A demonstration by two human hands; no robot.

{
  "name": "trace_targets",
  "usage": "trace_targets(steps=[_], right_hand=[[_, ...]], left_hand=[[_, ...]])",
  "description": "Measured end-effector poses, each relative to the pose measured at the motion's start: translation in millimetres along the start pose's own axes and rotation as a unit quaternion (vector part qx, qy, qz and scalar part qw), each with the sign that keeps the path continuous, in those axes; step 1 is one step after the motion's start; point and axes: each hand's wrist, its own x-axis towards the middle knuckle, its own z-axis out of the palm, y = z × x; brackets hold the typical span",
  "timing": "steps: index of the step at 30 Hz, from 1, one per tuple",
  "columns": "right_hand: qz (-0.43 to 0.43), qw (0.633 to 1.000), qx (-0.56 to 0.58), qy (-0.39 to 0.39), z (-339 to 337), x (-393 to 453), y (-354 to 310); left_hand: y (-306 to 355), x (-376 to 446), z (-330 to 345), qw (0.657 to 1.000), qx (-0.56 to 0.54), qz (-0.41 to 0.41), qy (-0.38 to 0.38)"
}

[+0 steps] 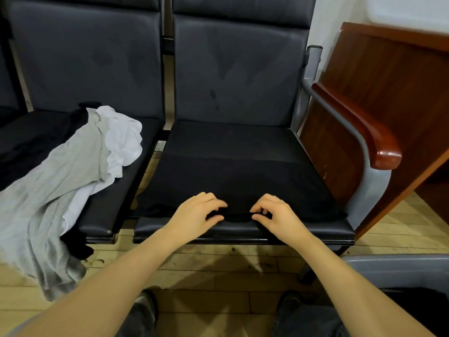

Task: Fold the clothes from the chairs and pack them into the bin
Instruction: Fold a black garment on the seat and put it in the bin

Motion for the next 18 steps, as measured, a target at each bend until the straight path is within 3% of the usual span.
trace_targets(steps=[4,9,10,14,18], right_hand=[[-0.014,0.998,-0.053,0.022,-4,0,-1],[0.006,0.999,-0.033,-0.032,-15,-4,-3],[0.0,0.999,-0.03,-0.028,-16,-3,-5],[0.001,0.999,0.004,0.035,-17,12,-13],[0.04,0.994,-0.017,0.103,-9,46,-12]], left_hand=[[4,-1,1,1.0,0.013,-0.012,0.017],[8,5,-16,0.997,0.032,-0.032,-0.061],[5,8,-22,0.997,0.044,-0.048,-0.049],[-23,11,-36,0.975,0.099,-0.188,0.066],[-52,11,-44,0.931,0.142,-0.332,0.054]])
